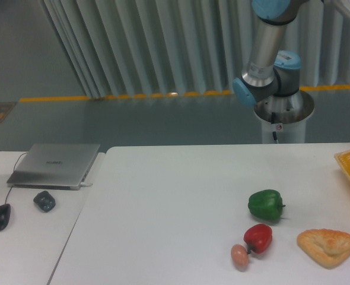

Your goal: Place the yellow pepper on the table

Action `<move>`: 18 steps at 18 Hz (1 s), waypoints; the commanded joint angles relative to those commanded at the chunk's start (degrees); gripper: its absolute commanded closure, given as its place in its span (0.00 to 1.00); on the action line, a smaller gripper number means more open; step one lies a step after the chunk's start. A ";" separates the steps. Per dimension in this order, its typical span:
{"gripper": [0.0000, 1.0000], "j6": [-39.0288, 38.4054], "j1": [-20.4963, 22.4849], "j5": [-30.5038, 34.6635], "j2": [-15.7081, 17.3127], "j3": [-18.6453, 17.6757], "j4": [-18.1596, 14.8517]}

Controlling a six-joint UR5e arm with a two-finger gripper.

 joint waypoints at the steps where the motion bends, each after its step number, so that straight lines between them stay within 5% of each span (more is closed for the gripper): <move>1: 0.00 0.00 0.17 -0.09 0.00 -0.35 0.09; 10: 0.00 0.00 0.70 0.00 -0.35 -0.09 0.18; 15: 0.12 0.26 0.88 0.00 -0.44 0.09 0.35; 16: 0.26 0.44 0.88 0.00 -0.35 0.09 0.35; 18: 0.27 0.62 1.14 0.00 -0.35 0.17 0.35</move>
